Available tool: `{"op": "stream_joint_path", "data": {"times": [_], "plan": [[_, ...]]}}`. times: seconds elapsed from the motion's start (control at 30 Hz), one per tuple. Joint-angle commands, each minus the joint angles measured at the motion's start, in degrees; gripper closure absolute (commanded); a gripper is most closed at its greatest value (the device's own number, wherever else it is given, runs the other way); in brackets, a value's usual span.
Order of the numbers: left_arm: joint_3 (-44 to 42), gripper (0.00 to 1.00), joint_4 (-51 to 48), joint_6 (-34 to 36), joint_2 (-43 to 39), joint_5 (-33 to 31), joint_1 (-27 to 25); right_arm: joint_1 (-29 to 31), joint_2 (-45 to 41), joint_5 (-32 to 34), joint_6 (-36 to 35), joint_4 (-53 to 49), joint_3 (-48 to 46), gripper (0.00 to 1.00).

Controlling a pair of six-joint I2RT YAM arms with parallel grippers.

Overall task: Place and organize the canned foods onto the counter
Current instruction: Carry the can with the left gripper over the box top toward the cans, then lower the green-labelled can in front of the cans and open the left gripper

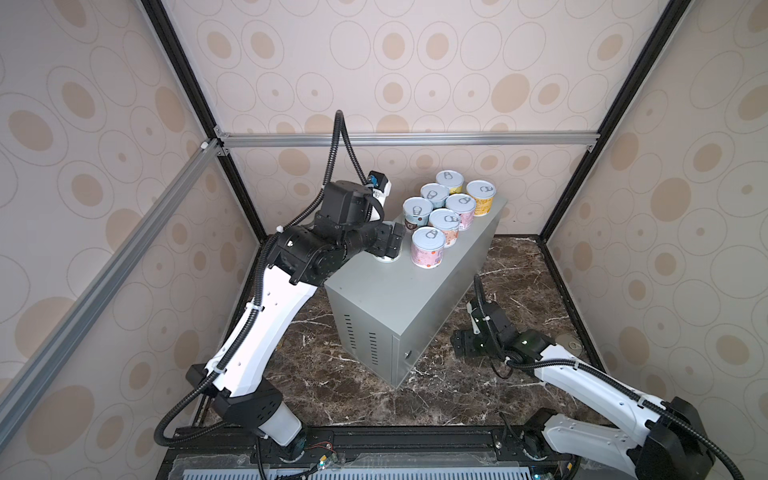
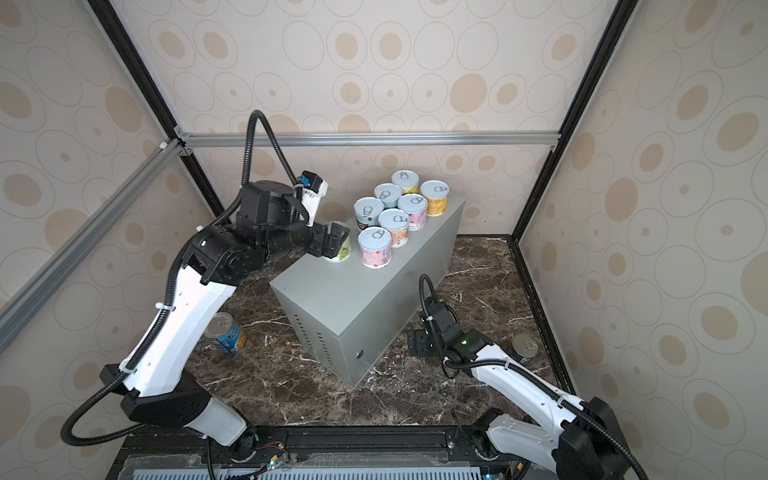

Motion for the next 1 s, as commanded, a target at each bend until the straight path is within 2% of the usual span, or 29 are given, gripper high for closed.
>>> {"op": "stream_joint_path", "data": {"times": [0.0, 0.1, 0.27, 0.33, 0.47, 0.63, 0.97], "plan": [[-3.7, 0.06, 4.6, 2.1, -6.0, -0.7, -0.2, -0.3, -2.3, 1.2, 0.4, -2.3, -0.6, 0.1], [-10.3, 0.08, 8.6, 3.2, -11.1, -0.3, -0.2, -0.3, -3.5, 1.5, 0.4, -3.5, -0.5, 0.11], [-24.7, 0.18, 16.5, 6.1, -20.7, 0.3, -0.2, -0.3, -5.0, 1.6, 0.6, -4.5, -0.6, 0.11], [-29.0, 0.22, 18.9, 6.4, -23.3, 0.2, -0.2, -0.3, -5.2, 1.4, 0.9, -4.4, -0.8, 0.11], [-35.5, 0.24, 22.2, 6.7, -25.7, 1.4, -0.1, -0.3, -4.8, 1.2, 1.2, -4.3, -0.9, 0.11], [-39.1, 0.22, 25.2, 6.7, -25.1, 4.7, 1.2, -0.3, -3.5, 0.9, 1.4, -3.7, -1.0, 0.1], [-39.2, 0.23, 29.8, 6.9, -21.5, 11.2, 5.3, -0.3, -1.7, 1.9, 1.0, -1.4, -2.2, 0.1]]}}
